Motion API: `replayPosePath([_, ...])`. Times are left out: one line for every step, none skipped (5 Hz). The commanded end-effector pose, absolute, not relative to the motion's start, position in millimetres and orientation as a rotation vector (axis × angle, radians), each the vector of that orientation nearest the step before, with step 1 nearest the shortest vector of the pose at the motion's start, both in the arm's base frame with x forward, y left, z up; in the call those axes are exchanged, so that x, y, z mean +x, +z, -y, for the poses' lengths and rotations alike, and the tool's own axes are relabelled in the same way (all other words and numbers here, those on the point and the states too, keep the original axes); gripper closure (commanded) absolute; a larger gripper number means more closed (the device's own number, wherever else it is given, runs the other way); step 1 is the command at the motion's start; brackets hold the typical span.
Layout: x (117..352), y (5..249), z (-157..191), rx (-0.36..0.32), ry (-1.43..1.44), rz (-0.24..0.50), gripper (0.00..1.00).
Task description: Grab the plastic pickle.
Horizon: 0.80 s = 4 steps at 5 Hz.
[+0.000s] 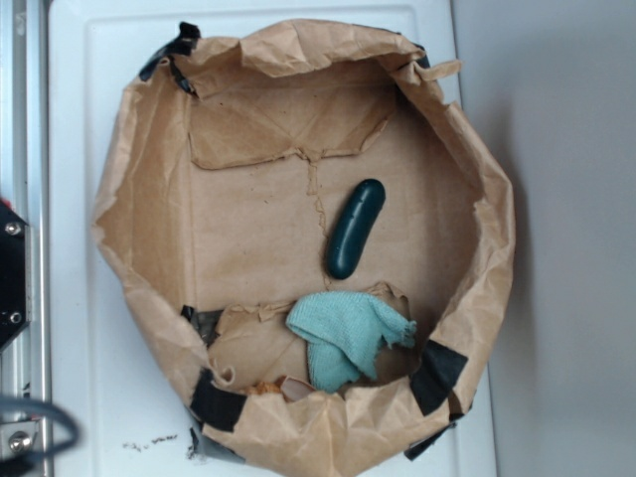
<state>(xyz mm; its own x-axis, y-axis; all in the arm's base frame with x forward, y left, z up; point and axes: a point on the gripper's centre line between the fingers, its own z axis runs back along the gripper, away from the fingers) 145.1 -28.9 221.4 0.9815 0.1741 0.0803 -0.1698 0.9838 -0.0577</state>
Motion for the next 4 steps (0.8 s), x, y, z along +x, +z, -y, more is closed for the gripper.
replayPosePath([191.1,203.8,13.5,-0.057,0.491,0.13,0.0])
replayPosePath([217.8,180.9,-3.9,0.001,0.697,0.09,0.0])
replayPosePath([217.8,180.9,-3.9,0.001,0.697,0.09,0.0])
replayPosePath([217.8,180.9,-3.9,0.001,0.697,0.09,0.0])
